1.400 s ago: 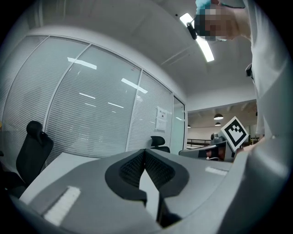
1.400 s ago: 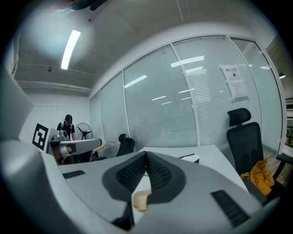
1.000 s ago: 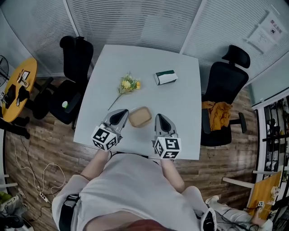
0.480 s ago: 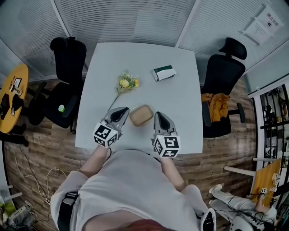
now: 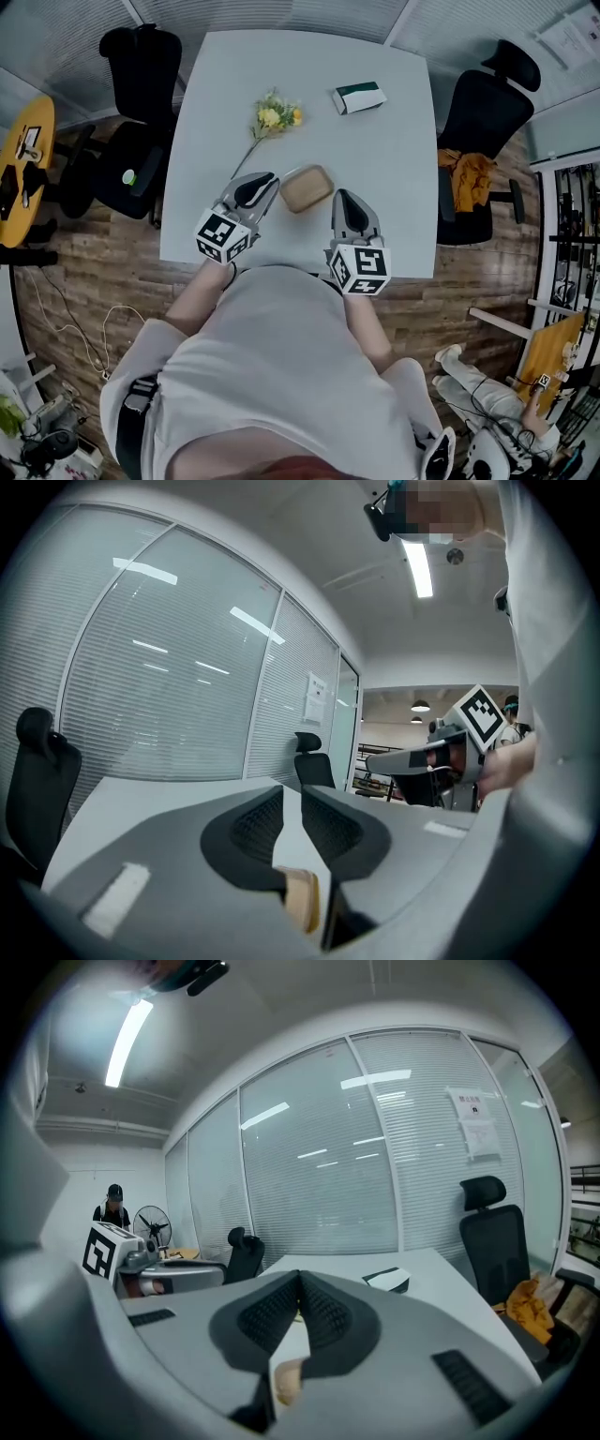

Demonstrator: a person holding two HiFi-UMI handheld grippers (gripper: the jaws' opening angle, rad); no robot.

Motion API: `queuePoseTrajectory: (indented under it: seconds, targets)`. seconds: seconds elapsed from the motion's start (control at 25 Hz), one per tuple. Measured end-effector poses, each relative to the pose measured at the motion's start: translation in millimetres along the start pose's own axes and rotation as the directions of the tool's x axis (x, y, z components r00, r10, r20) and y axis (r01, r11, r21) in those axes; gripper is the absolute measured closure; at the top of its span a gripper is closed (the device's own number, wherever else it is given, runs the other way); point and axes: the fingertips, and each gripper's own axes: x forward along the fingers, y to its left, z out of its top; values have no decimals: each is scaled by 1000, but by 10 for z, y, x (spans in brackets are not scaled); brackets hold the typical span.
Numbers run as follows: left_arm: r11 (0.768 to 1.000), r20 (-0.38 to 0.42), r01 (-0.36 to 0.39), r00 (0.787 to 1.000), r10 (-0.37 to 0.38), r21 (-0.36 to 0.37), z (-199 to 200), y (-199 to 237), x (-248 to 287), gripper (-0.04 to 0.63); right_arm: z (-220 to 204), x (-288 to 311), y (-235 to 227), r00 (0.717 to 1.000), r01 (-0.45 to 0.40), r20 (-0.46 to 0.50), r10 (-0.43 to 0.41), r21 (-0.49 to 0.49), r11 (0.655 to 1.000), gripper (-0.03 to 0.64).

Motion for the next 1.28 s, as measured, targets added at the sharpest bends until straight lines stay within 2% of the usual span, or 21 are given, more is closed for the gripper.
queuePoseTrajectory:
  seconds: [0.12,0.2,0.28,0.36,0.44,0.6,0.76,0.84,0.92,1.04,1.28]
  targets:
    - [999,-34,12,999,-13,-42,-128,17,23,477,-38,-20,14,1000,0,-7,0,0,1000,609]
    - [997,-53,21,998,-26,-80,-229,38,42,458,-59,-29,18,1000,1,-11,-1,1,1000,609]
    - [986,-63,40,997,-50,-164,-362,71,60,457,-80,-37,20,1000,4,-13,-4,2,1000,609]
    - [958,-64,49,996,-70,-282,-520,129,69,457,-108,-42,18,1000,7,-17,-7,1,1000,609]
    - [931,-78,32,995,-64,-363,-691,215,69,457,-143,-46,11,1000,9,-23,-9,2,1000,609]
    - [869,-97,-8,994,-46,-494,-970,387,69,457,-194,-70,-19,999,15,-32,-15,4,1000,609]
    - [805,-100,-8,993,-64,-593,-1151,487,89,457,-198,-89,-33,999,24,-35,-24,4,1000,609]
    - [759,-91,5,992,-85,-651,-1233,516,120,457,-202,-78,-30,999,27,-35,-27,4,1000,609]
    - [723,-92,16,990,-110,-691,-1331,528,161,452,-211,-63,-28,999,28,-37,-28,4,1000,609]
    - [690,-100,23,985,-138,-723,-1461,529,228,428,-218,-40,-27,999,26,-41,-26,4,1000,609]
    - [624,-91,20,985,-145,-781,-1570,595,320,416,-261,-4,-44,998,28,-55,-28,8,1000,609]
